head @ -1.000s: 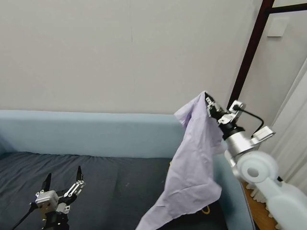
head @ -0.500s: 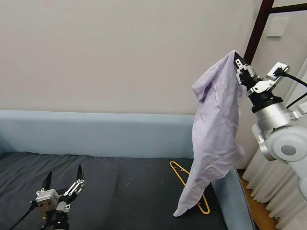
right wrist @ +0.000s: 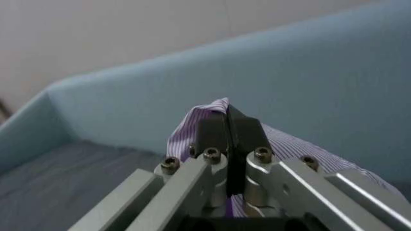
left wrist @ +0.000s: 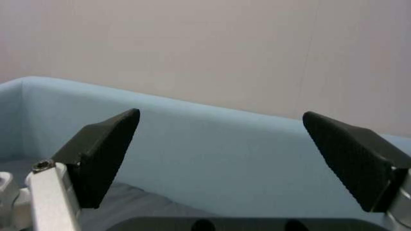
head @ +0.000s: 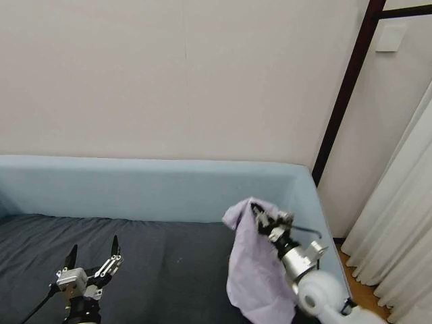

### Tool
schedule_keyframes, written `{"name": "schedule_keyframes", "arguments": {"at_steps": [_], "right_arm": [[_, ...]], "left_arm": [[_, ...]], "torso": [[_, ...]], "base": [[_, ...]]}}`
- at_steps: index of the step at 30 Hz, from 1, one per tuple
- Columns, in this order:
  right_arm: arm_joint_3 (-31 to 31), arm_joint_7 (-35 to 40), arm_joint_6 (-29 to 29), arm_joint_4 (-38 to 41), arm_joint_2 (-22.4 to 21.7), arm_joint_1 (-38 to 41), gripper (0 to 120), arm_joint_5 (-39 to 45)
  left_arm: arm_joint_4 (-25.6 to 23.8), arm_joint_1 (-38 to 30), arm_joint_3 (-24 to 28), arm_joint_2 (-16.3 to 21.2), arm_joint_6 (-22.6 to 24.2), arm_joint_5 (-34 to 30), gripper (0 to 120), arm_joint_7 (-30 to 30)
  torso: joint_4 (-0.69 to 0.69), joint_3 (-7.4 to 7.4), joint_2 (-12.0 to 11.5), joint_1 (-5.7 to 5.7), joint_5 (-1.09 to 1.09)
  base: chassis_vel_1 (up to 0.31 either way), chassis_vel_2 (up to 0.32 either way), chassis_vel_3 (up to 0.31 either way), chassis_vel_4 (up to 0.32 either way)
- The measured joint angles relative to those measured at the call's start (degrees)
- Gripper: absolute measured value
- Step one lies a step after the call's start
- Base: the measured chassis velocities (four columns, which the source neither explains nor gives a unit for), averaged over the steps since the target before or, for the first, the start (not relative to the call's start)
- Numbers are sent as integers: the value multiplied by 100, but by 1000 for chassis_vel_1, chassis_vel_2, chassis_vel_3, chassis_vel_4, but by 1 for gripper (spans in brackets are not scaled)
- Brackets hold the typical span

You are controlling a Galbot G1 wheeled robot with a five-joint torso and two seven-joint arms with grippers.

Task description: Pick up the clothes from the sofa and hang them on the clothes hanger.

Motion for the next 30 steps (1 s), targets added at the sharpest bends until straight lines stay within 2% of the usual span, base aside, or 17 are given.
{"name": "schedule_keyframes", "arguments": {"at_steps": [1, 5, 7, 11, 13, 16, 17, 19, 21, 22, 26, 27, 28, 30], "right_arm": [[0, 0, 0, 0, 0, 0, 0, 0], [-373, -52, -103, -689, 451, 105, 0, -296], [-425, -44, -150, -750, 503, 104, 0, -332], [-603, 79, -617, -831, 750, -22, 0, -452], [-619, 62, -800, -779, 767, -83, 3, -445], [-624, 32, -1318, -353, 656, -329, 18, -236], [-624, 32, -1318, -353, 656, -329, 18, -236], [-557, -102, -1394, -42, 512, -482, 26, -109], [-434, -303, -1366, 228, 366, -601, 35, -50], [-434, -303, -1366, 228, 366, -601, 35, -50], [-50, -580, -1039, 455, 63, -769, 52, -258], [48, -443, -996, 382, 23, -774, 58, -467], [48, -443, -996, 382, 23, -774, 58, -467], [181, 57, -1039, 138, -20, -762, 67, -906]], "left_arm": [[0, 0, 0, 0, 0, 0, 100, 0], [61, -15, -74, 25, -6, -55, 100, 0], [73, -17, -80, 26, -8, -58, 100, 0], [117, -43, -98, 27, -14, -65, 100, 0], [117, -44, -98, 27, -15, -66, 100, 0], [89, -45, -83, 28, -16, -73, 100, 2], [89, -45, -83, 28, -16, -73, 100, 2], [86, -66, -80, 38, -16, -80, 100, 3], [96, -87, -66, 45, -16, -83, 100, 3], [96, -87, -66, 45, -16, -83, 100, 3], [143, -136, -1, 50, -19, -82, 100, 4], [153, -151, 17, 58, -19, -81, 100, 5], [153, -151, 17, 58, -19, -81, 100, 5], [187, -182, 37, 85, -20, -79, 100, 6]], "torso": [[0, 0, 0, 0, 0], [1, 0, 0, 0, 0], [1, 0, 0, 0, 0], [0, 0, 0, 0, 0], [0, 0, 0, 0, 1], [0, 0, 0, 0, 1], [0, 0, 0, 0, 1], [-1, 0, 0, 0, 2], [-1, -1, 0, 0, 2], [-1, -1, 0, 0, 2], [-2, -1, 0, 0, 2], [0, 0, 0, 0, 2], [0, 0, 0, 0, 2], [-1, 0, 0, 0, 3]], "base": [[0, 0, 0, 0], [0, 0, 0, 0], [0, 0, 0, 0], [0, 0, 0, 0], [0, 0, 0, 0], [0, 0, 0, 0], [0, 0, 0, 0], [0, 0, 0, 0], [0, 0, 0, 0], [0, 0, 0, 0], [0, 0, 0, 0], [0, 0, 0, 0], [0, 0, 0, 0], [0, 0, 0, 0]]}}
